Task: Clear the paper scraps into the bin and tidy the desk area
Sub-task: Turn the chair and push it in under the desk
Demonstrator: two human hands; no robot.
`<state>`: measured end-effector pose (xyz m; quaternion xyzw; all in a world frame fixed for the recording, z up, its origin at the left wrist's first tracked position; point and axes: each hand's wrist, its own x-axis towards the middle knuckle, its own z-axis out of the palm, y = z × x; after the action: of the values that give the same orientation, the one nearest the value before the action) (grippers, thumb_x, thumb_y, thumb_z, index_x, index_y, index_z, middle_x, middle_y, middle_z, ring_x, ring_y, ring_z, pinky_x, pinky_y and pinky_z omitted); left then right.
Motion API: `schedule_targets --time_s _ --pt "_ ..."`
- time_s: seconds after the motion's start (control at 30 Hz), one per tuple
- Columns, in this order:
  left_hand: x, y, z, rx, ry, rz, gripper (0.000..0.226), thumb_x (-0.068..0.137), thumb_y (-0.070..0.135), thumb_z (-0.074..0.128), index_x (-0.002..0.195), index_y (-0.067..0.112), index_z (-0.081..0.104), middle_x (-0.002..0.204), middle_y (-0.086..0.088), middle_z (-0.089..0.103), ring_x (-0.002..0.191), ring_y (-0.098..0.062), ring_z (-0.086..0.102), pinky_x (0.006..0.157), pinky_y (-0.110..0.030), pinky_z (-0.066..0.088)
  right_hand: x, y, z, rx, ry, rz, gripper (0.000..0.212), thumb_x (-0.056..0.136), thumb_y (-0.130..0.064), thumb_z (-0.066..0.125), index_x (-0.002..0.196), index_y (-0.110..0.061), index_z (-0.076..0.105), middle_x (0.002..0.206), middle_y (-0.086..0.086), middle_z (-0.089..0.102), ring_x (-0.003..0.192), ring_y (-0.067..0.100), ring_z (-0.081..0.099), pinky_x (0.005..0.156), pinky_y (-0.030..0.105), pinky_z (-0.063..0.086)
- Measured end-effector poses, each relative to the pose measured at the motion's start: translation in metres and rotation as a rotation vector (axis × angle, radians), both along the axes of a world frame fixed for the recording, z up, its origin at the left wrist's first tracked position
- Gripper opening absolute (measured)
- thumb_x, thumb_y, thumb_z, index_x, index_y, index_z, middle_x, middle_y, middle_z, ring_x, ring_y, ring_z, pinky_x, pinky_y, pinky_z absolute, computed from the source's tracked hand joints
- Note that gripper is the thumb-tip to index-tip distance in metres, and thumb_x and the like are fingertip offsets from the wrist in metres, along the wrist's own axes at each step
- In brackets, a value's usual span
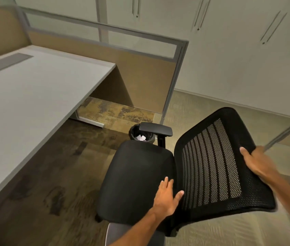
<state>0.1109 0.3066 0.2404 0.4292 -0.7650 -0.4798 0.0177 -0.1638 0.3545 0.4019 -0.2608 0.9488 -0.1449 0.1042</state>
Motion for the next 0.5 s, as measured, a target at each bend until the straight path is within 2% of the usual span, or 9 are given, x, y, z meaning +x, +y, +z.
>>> schedule_targets --time_s 0.1,0.23,0.3,0.37,0.4,0.43,0.5 --pt "-0.018 0.002 0.026 0.048 0.097 0.048 0.074 0.095 0.059 0.036 0.153 0.019 0.012 0.163 0.002 0.000 0.149 -0.018 -0.002 0.121 -0.040 0.010 0.010 -0.011 0.003 -0.035 -0.057 0.014 0.051 0.100 -0.031 0.037 0.127 0.012 0.032 0.127 0.041 0.047 0.116 0.053 0.048 0.096 0.051 0.039" --pt "-0.053 0.017 0.055 0.109 0.245 0.061 0.082 0.089 0.066 0.043 0.152 0.021 0.017 0.162 0.001 0.009 0.148 -0.015 0.006 0.121 -0.032 0.008 0.021 -0.024 0.003 -0.029 -0.141 0.069 0.051 0.101 -0.027 0.034 0.132 0.012 0.023 0.130 0.041 0.045 0.116 0.052 0.049 0.098 0.048 0.039" --pt "-0.071 0.021 0.068 0.120 0.304 0.054 0.085 0.085 0.070 0.044 0.151 0.022 0.020 0.160 0.001 0.016 0.147 -0.014 0.013 0.119 -0.027 0.011 0.021 -0.034 0.003 -0.045 -0.212 0.107 0.053 0.102 -0.024 0.035 0.135 0.013 0.018 0.133 0.040 0.044 0.119 0.049 0.047 0.099 0.045 0.037" --pt "-0.088 0.019 0.081 0.125 0.357 0.136 0.078 0.087 0.062 0.048 0.148 0.020 0.026 0.156 -0.001 0.028 0.144 -0.015 0.025 0.115 -0.023 0.019 0.017 -0.045 0.004 -0.063 -0.315 0.144 0.056 0.102 -0.023 0.037 0.138 0.013 0.014 0.134 0.035 0.045 0.119 0.044 0.049 0.097 0.040 0.039" --pt "-0.093 0.016 0.085 0.121 0.371 0.198 0.075 0.088 0.057 0.051 0.148 0.018 0.027 0.155 -0.002 0.031 0.142 -0.016 0.028 0.115 -0.025 0.021 0.017 -0.051 0.003 -0.073 -0.385 0.160 0.054 0.102 -0.023 0.037 0.138 0.011 0.016 0.128 0.031 0.050 0.112 0.041 0.054 0.090 0.038 0.045" --pt "-0.096 0.014 0.088 0.110 0.373 0.250 0.075 0.088 0.053 0.053 0.149 0.017 0.026 0.155 -0.004 0.030 0.142 -0.016 0.028 0.117 -0.029 0.022 0.016 -0.056 0.003 -0.086 -0.459 0.175 0.050 0.101 -0.023 0.037 0.136 0.009 0.021 0.115 0.026 0.057 0.098 0.036 0.060 0.077 0.036 0.052" --pt "-0.098 0.009 0.094 0.074 0.345 0.295 0.084 0.084 0.055 0.056 0.151 0.017 0.023 0.157 -0.004 0.026 0.144 -0.017 0.024 0.119 -0.036 0.020 0.016 -0.063 0.003 -0.103 -0.567 0.174 0.040 0.101 -0.026 0.039 0.126 0.002 0.027 0.087 0.013 0.057 0.071 0.025 0.060 0.046 0.027 0.050"
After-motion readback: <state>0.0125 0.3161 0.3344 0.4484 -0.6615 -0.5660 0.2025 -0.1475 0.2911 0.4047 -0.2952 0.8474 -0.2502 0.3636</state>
